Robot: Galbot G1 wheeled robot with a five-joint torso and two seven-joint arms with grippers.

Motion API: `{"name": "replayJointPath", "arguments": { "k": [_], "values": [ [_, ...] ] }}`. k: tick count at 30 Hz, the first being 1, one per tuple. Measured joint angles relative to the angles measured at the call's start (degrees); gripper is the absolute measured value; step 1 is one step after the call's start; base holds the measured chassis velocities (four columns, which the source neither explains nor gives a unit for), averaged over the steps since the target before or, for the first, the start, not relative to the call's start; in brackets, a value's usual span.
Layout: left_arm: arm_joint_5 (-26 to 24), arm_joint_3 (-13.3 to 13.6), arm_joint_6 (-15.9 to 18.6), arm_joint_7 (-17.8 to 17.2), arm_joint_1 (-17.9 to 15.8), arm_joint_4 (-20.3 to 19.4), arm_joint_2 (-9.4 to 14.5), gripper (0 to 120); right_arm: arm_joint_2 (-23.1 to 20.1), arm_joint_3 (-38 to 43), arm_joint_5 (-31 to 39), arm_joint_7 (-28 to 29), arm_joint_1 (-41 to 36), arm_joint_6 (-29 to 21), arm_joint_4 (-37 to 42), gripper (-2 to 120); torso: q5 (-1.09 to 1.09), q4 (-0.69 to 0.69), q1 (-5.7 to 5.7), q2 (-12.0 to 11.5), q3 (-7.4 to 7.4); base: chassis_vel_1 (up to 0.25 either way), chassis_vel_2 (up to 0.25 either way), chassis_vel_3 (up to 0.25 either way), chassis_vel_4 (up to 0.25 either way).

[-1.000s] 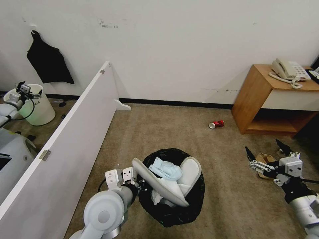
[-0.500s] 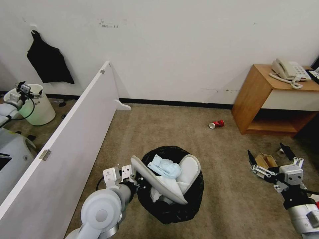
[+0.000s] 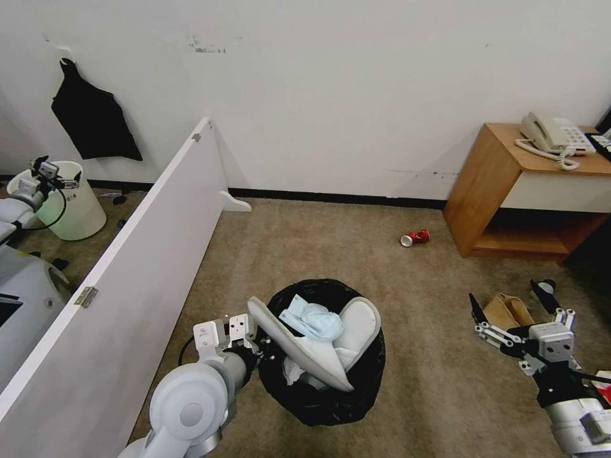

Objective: Pick up the trash bin, then pick up the garbage from the floor and place it into the trash bin.

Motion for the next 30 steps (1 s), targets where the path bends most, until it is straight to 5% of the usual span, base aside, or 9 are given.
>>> {"name": "replayJointPath", "arguments": {
  "k": [30],
  "values": [
    [4.3, 0.3, 0.0, 2.4, 0.6, 0.7, -0.7, 0, 0.1, -0.1, 0.8, 0.0, 0.3, -0.3, -0.2, 100, 0.01, 0.00, 0.00, 0.0, 0.00, -0.038, -0.040, -0.039, -0.040]
  ]
}}
